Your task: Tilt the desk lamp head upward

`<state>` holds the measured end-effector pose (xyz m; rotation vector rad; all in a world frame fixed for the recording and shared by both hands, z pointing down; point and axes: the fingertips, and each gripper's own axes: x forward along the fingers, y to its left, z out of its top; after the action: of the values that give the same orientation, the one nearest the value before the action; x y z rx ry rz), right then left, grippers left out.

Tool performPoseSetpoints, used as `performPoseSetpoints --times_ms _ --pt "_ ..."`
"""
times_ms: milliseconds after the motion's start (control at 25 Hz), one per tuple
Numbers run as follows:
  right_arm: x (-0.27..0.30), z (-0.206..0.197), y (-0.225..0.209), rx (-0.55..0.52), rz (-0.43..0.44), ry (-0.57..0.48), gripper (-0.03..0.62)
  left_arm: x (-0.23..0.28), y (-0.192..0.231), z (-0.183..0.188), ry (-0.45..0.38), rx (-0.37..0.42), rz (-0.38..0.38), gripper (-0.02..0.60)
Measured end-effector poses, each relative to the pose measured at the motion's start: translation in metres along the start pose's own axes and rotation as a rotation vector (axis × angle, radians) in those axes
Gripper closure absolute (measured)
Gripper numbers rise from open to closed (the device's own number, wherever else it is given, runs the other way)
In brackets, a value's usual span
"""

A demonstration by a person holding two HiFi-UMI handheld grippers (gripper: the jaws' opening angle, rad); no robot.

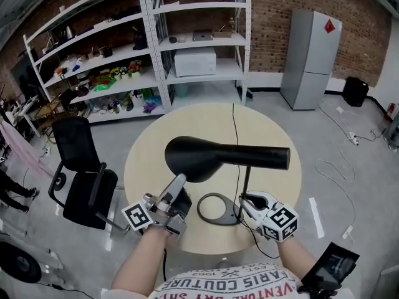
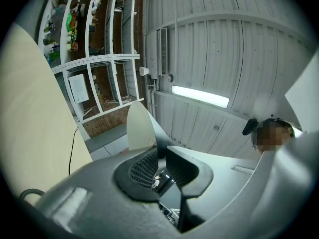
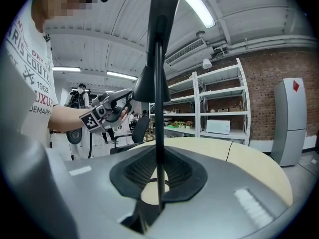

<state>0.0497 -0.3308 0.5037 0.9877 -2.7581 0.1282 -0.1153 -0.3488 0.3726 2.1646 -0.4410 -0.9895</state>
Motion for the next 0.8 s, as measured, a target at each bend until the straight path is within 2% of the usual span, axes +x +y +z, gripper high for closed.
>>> performPoseSetpoints --times_ms 400,800 --pt "0.005 -0.002 0.0 -0.003 -0.001 0.012 0.548 0.008 -0.012 0.027 0.046 0.133 0.009 0.532" --pt "0.003 -0.003 0.006 0.0 0.001 -0.004 0.548 0.009 -0.023 0.036 0.082 0.222 0.021 0.531"
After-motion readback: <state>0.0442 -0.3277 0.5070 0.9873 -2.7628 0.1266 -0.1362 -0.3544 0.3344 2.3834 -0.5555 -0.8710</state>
